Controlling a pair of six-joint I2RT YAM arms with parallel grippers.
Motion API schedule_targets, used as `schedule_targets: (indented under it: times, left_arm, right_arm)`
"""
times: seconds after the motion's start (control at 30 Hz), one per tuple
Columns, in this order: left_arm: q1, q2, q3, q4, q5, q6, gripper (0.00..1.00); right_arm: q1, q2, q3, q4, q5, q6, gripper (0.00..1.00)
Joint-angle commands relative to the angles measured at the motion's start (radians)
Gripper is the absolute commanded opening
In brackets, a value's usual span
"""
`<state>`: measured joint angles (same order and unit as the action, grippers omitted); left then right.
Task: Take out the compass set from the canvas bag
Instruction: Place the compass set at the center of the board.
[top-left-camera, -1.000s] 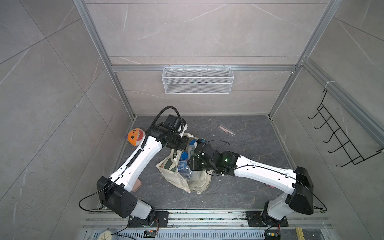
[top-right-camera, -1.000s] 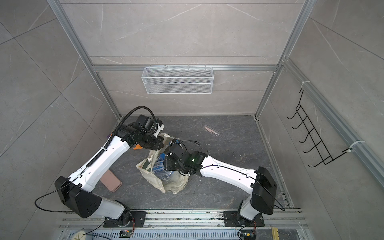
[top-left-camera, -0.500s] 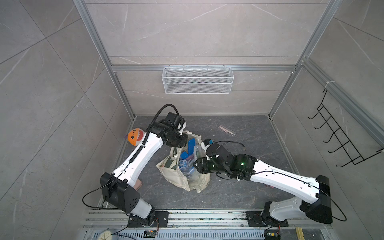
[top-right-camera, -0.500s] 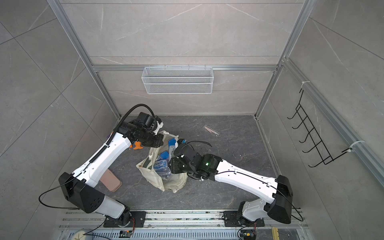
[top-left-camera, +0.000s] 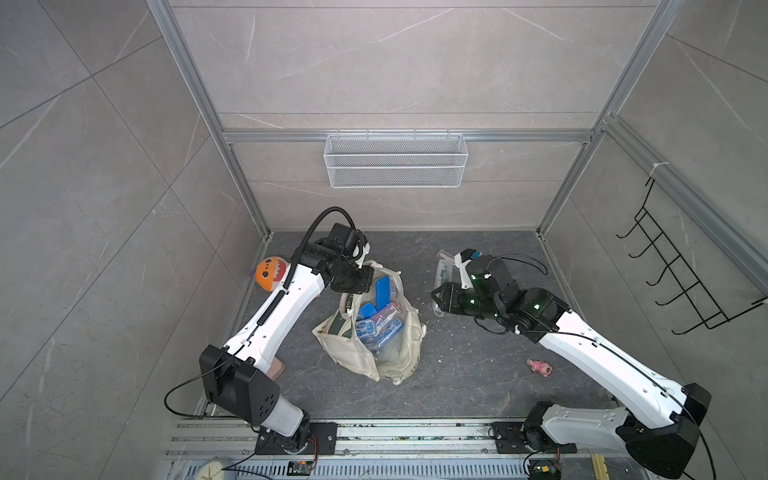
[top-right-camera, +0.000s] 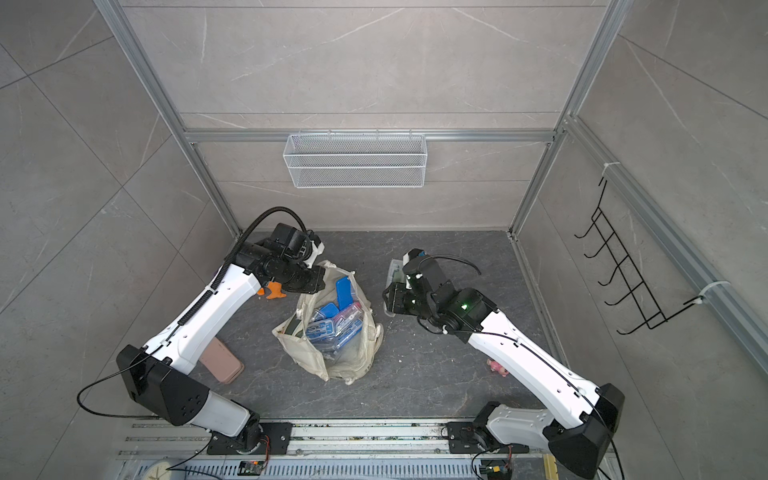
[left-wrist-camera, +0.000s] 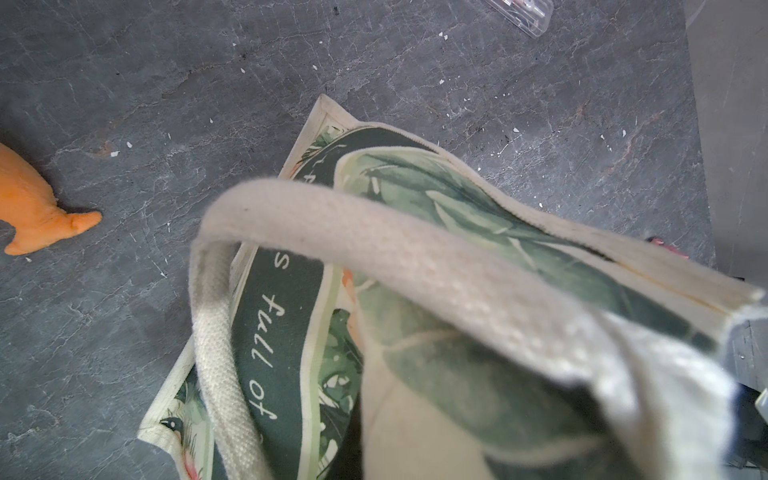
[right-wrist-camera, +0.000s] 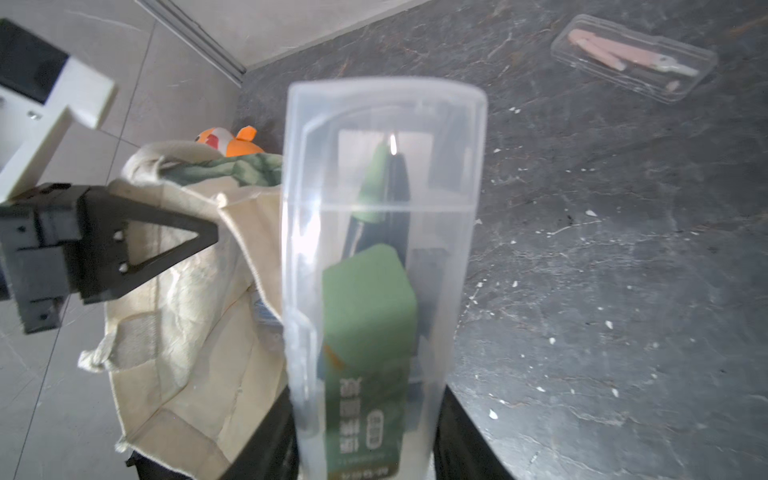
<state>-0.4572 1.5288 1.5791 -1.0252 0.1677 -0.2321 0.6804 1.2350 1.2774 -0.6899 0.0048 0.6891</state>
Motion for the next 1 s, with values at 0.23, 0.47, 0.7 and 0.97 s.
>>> schedule_targets:
  times: [0.23, 0.47, 0.7, 0.97]
  left_arm:
    - [0.007, -0.004, 0.069, 0.008, 0.030, 0.014, 0.00]
    - [0.006, -0.014, 0.066, 0.013, 0.034, 0.016, 0.00]
    - [0.007, -0.027, 0.054, 0.024, 0.052, 0.011, 0.00]
    - [0.006, -0.035, 0.044, 0.026, 0.064, 0.004, 0.00]
  right_arm:
    - [-0.344, 0.201, -0.024, 0.025, -0.091, -0.075, 0.31]
    - [-0.541, 0.430, 0.026, 0.067, -0.107, -0.072, 0.31]
    - [-0.622, 0.654, 0.198, 0.011, -0.074, -0.066, 0.31]
    - [-0.651, 0.886, 0.437, -0.076, -0.075, -0.031, 0.31]
